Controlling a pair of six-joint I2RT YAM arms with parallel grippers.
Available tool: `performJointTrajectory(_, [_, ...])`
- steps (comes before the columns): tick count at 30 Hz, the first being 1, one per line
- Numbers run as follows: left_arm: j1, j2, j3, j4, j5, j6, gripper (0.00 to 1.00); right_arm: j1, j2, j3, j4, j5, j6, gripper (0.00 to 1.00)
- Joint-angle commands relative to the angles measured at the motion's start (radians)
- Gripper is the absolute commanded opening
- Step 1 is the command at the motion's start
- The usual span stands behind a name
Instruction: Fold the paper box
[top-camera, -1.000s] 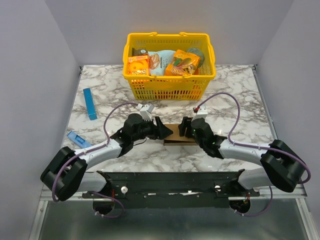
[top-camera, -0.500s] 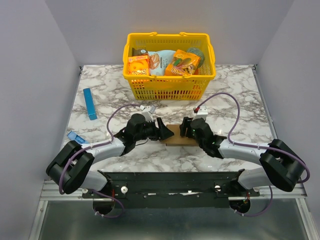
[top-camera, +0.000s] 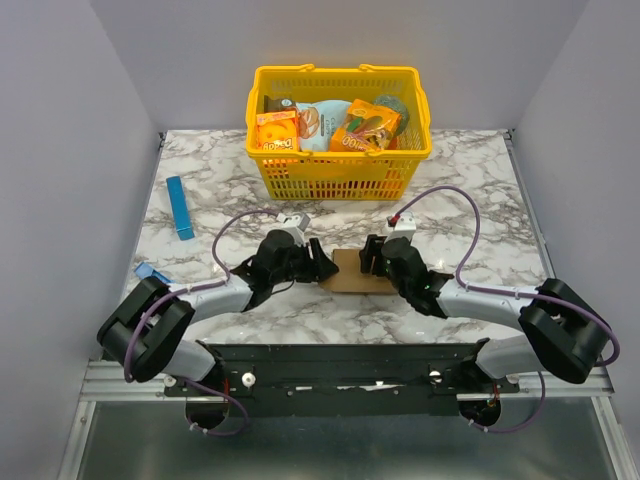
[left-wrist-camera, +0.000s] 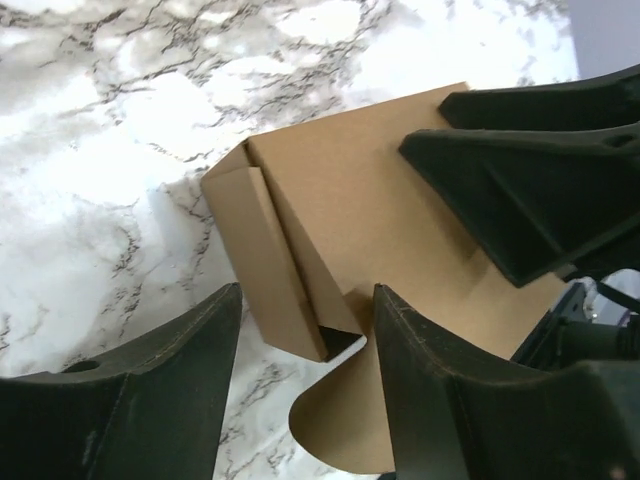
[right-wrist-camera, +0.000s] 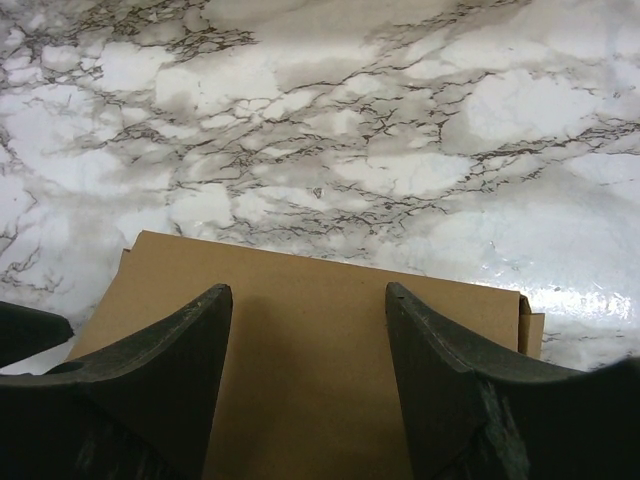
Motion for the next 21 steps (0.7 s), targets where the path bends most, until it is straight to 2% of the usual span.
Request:
performJointTrajectory(1, [-0.001,0.076,-0.017,0.065,-0.006,0.019,0.53,0.002,0.007,-0.038,-0.080,0.006,0.014,0.71])
performJointTrajectory(4, [-0.002,0.119,-0.017,0.079,0.003,0.019,0.42,0.000,0.001,-0.041,-0.084,0.010,0.014,0.71])
performJointTrajectory(6, [-0.002,0.135,-0.020,0.080,-0.002,0.027,0.40,0.000,-0.006,-0.040,-0.089,0.002,0.008,0.71])
performJointTrajectory(8, [-0.002,0.159,-0.024,0.080,-0.003,0.036,0.32,0.000,-0.029,-0.041,-0.081,-0.021,-0.026,0.74])
performJointTrajectory(13, [-0.001,0.199,-0.009,0.047,-0.014,0.082,0.30,0.002,-0.130,-0.043,-0.096,-0.058,-0.098,0.86])
performJointTrajectory(16, [-0.002,0.196,0.003,0.027,-0.028,0.096,0.30,0.000,-0.210,-0.026,-0.204,-0.033,-0.074,0.94])
performJointTrajectory(19, [-0.002,0.181,0.008,0.026,-0.028,0.112,0.30,0.000,-0.258,0.012,-0.302,-0.104,-0.144,0.95])
performJointTrajectory(21, [-0.001,0.173,0.020,0.022,-0.023,0.135,0.30,0.002,-0.266,0.039,-0.337,-0.229,-0.273,0.95])
